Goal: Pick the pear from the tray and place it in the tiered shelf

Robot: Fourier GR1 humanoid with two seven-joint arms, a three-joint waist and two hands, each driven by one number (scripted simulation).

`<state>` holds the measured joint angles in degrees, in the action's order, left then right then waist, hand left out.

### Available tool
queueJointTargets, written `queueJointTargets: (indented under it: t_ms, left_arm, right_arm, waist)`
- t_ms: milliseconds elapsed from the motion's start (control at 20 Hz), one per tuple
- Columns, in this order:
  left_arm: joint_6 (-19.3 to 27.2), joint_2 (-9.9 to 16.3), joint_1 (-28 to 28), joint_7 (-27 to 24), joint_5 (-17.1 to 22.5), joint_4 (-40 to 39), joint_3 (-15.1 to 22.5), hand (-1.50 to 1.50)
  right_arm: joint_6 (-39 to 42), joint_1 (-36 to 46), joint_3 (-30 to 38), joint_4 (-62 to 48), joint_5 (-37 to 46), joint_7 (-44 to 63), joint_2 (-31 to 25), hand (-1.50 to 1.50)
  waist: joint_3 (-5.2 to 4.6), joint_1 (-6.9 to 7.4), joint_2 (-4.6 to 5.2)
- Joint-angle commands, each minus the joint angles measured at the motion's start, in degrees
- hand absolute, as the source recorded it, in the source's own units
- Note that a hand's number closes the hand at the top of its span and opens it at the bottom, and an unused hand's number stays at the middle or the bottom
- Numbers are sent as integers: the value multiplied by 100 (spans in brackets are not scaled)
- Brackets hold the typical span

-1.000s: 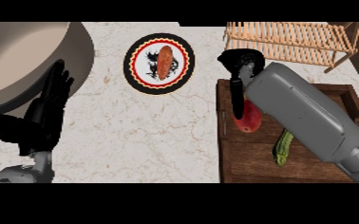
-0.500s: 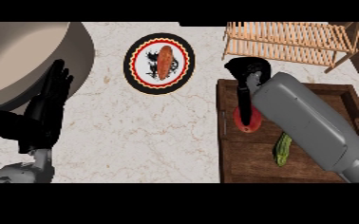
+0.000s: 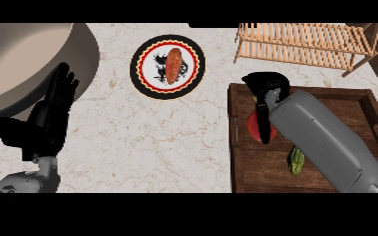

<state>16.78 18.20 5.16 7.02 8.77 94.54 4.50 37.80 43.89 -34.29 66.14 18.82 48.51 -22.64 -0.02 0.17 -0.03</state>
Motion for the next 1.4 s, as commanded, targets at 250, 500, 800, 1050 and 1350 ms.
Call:
queueJointTargets:
  t_ms: [250,500,800,1050,1350]
  left_arm:
    - [-13,-198,-54,397,-311,385,-40,0]
    - [-217,-338,-317,-156,-269,152,-94,0]
    - [-316,-255,5,20,-281,-85,-384,0]
    - [-329,-271,-268,3,-217,133,-371,0]
    - [-401,-346,-321,-130,-320,24,-313,0]
  right_arm:
    - [-90,-414,318,-473,915,-268,619,-150]
    - [307,-784,225,-431,1022,-526,353,150]
    - [-47,-689,55,-247,1800,-1418,266,150]
    - [-2075,-1439,697,318,2120,-459,594,150]
    - [-3086,-2162,804,1083,2514,-548,689,150]
  waist:
    - [3,23,4]
    - [1,2,6]
    - [2,10,7]
    - [5,-100,-34]
    - [3,-67,-14]
